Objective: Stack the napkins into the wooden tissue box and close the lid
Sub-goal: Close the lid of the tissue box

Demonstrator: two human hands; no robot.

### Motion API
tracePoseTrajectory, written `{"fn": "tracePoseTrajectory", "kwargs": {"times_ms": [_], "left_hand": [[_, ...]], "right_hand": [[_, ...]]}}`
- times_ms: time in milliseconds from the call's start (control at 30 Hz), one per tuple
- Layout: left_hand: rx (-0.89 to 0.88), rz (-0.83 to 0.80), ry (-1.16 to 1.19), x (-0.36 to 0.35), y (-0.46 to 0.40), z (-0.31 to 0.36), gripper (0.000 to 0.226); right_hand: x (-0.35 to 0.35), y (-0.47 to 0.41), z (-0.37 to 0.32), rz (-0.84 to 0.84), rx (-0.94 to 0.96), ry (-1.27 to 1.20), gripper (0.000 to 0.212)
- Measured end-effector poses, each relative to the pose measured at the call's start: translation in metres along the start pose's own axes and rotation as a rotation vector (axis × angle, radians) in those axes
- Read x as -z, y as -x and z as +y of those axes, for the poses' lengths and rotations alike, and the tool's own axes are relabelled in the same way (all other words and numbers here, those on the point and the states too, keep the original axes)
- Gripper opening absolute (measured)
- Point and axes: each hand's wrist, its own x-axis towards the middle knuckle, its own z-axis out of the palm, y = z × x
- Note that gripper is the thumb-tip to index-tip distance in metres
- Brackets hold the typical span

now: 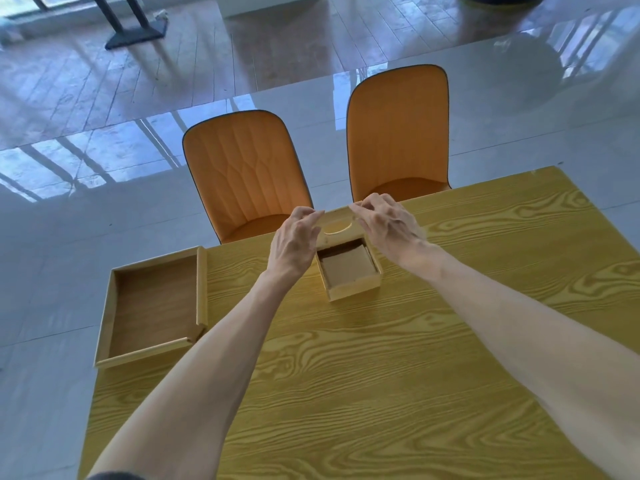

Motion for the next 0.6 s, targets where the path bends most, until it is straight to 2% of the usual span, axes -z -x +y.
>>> {"fn": "tracePoseTrajectory", "kwargs": {"times_ms": [300, 500, 600], "left_hand": [[0.042, 0.103, 0.048, -0.004, 0.012, 0.001, 0.034], [0.045, 0.107, 0.087, -0.011, 0.029, 0.006, 0.027], [0.019, 0.086, 0.059, -0.015, 0.044, 0.008, 0.027]], "right_hand": [[-0.005, 0.007, -0.005, -0.002, 0.003, 0.017, 0.056], [0.005, 0.016, 0.0, -0.019, 0.019, -0.005, 0.029], [0.005, 0.029, 0.005, -0.065, 0.082, -0.028, 0.023]]}}
